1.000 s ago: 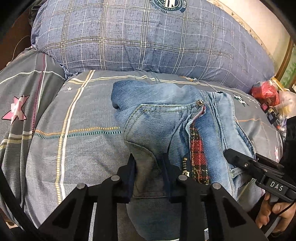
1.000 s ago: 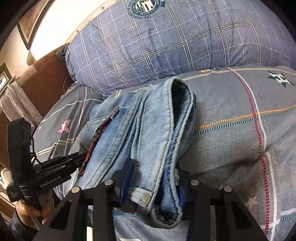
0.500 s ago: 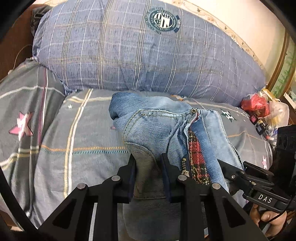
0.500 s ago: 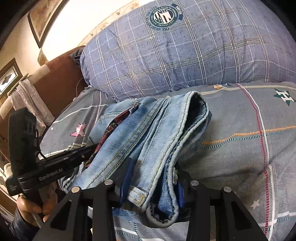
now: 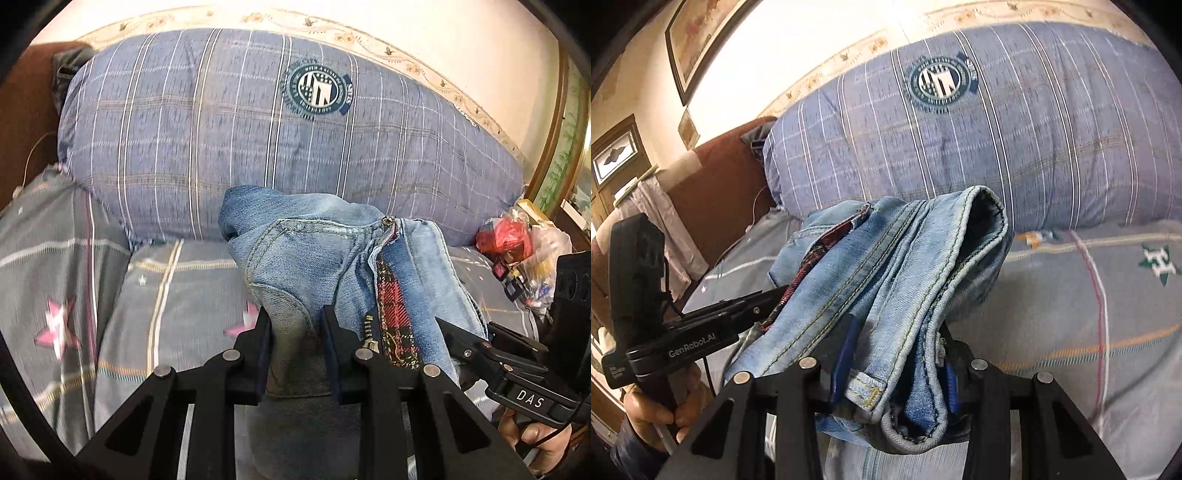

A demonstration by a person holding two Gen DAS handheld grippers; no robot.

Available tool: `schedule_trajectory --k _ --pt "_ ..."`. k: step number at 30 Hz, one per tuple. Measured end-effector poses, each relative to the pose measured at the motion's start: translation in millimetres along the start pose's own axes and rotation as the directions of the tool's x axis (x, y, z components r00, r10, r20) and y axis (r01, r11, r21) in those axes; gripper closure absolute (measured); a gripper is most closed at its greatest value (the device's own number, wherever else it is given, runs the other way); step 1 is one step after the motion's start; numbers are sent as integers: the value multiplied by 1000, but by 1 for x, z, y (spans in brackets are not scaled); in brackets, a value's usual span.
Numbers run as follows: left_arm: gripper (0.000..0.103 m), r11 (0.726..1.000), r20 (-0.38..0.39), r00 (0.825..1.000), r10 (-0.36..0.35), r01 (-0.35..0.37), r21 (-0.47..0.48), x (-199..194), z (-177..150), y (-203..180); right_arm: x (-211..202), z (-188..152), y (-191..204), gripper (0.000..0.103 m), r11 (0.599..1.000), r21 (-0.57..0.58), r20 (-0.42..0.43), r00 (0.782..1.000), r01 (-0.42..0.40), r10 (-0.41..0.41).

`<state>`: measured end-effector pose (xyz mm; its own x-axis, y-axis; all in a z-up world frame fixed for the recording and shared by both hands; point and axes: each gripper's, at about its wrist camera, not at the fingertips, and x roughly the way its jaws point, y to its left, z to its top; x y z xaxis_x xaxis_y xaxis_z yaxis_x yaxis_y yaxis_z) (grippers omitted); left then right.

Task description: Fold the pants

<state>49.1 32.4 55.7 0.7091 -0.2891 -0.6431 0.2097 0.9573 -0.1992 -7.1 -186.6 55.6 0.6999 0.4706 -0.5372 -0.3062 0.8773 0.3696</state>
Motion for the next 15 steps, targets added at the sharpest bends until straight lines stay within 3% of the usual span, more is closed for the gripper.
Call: schedule_trajectory --k 6,15 --pt "77 1000 -7 1000 -6 6 -15 26 29 3 18 34 -12 60 1000 -4 16 1000 12 -12" --pt "77 998 -91 996 -3 -2 -60 92 40 18 69 57 -44 60 999 5 -30 999 33 -33"
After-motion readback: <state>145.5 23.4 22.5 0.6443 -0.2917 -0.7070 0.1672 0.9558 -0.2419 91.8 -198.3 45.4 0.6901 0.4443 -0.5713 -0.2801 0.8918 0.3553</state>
